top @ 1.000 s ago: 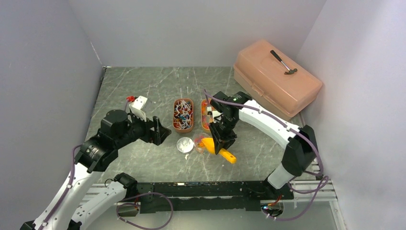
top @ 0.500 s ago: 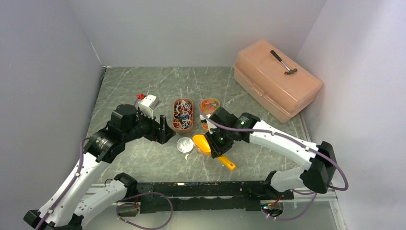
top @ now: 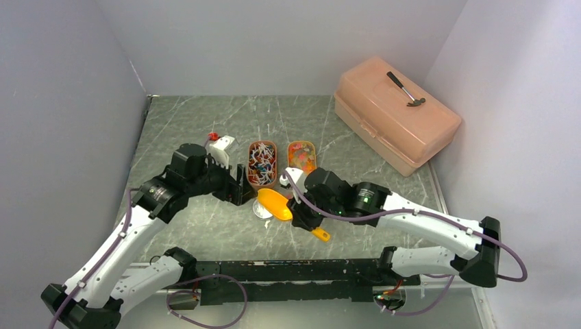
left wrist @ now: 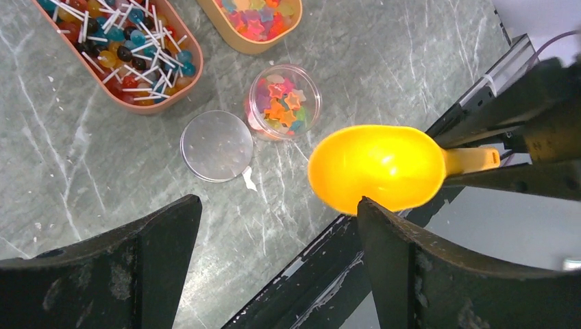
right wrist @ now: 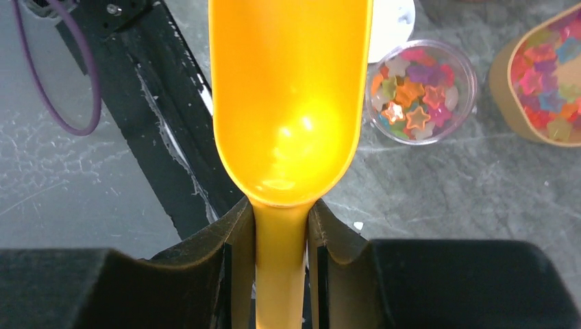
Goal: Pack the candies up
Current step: Adjust the spatula.
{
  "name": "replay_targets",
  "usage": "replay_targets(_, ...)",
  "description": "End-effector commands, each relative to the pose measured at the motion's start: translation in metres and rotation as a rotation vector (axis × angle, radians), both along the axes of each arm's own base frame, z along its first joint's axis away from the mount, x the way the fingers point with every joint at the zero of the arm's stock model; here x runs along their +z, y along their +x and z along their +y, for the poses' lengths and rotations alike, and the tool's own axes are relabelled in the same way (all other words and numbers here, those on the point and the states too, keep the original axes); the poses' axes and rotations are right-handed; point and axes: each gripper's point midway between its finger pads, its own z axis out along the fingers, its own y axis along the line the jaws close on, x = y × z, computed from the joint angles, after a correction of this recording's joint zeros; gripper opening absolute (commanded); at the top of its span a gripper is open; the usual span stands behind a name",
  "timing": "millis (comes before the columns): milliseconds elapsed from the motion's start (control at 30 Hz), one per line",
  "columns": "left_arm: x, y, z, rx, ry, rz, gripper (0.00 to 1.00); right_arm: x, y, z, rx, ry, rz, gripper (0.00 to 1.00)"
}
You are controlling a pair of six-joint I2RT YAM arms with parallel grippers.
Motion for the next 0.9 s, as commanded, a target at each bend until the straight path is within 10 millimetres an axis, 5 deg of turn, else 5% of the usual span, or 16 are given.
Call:
replay_targets(0, 0.006, 0.003, -0.009, -0.043, -0.026, -0.017, 0.9, 0.039, 0.007, 0.015, 0.049, 0.148, -0.161, 0.0)
replay_targets(567, 0.001, 0.004, -0.011, -0.049, -0.02, 0.006, 0.89, 0.098, 0.006, 0.015, 0.053, 0.352, -0.338, 0.0)
replay_targets(867, 0.001, 0.005, -0.008, -0.037, -0.012, -0.001, 0.89, 0.107, 0.004, 0.015, 0.033, 0.41, -0.336, 0.0)
